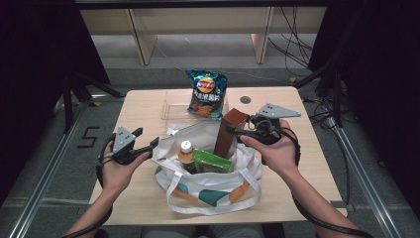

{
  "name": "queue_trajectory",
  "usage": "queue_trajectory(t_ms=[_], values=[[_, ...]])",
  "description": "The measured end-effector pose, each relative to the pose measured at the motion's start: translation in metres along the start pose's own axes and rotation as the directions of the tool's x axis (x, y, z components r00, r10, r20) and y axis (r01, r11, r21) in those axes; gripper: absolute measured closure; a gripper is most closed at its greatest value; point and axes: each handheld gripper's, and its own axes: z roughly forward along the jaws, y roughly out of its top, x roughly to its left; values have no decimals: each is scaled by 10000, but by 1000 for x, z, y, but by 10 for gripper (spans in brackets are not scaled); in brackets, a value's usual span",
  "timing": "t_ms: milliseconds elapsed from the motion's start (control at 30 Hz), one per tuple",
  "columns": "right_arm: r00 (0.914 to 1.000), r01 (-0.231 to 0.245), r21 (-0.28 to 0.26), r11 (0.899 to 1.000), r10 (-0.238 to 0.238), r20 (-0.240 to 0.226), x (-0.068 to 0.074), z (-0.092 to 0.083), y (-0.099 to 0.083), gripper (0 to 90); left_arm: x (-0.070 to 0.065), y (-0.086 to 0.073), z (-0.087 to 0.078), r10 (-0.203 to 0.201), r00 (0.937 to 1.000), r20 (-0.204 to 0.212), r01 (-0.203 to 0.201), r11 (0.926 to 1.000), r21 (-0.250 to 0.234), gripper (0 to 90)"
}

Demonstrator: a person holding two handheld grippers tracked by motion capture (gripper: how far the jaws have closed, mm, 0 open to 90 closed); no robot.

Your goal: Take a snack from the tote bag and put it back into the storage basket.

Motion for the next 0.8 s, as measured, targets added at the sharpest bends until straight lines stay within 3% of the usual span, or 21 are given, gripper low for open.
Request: queue_trajectory(t_ms=[367, 467, 533, 567, 800], values=[[9991, -4, -340, 9994, 18, 419, -1, -1, 10, 390, 0, 0, 0, 15, 10000, -7, -15, 10000, 10, 313], [9983, 361, -467, 9983, -338, 485, -4, 0, 12, 390, 0, 0, 0, 18, 10000, -18, -19, 10000, -8, 313], [9986, -111, -325, 9994, 127, 505, -2, -2, 16, 390, 0, 0, 0, 8, 10000, -15, -8, 10000, -10, 313], [9984, 247, -492, 9985, -222, 519, -4, 0, 17, 390, 0, 0, 0, -35, 10000, -11, 35, 10000, -34, 313], [9978, 181, -593, 9981, -142, 655, -4, 0, 24, 390, 0, 0, 0, -52, 10000, -13, 52, 10000, -75, 313]])
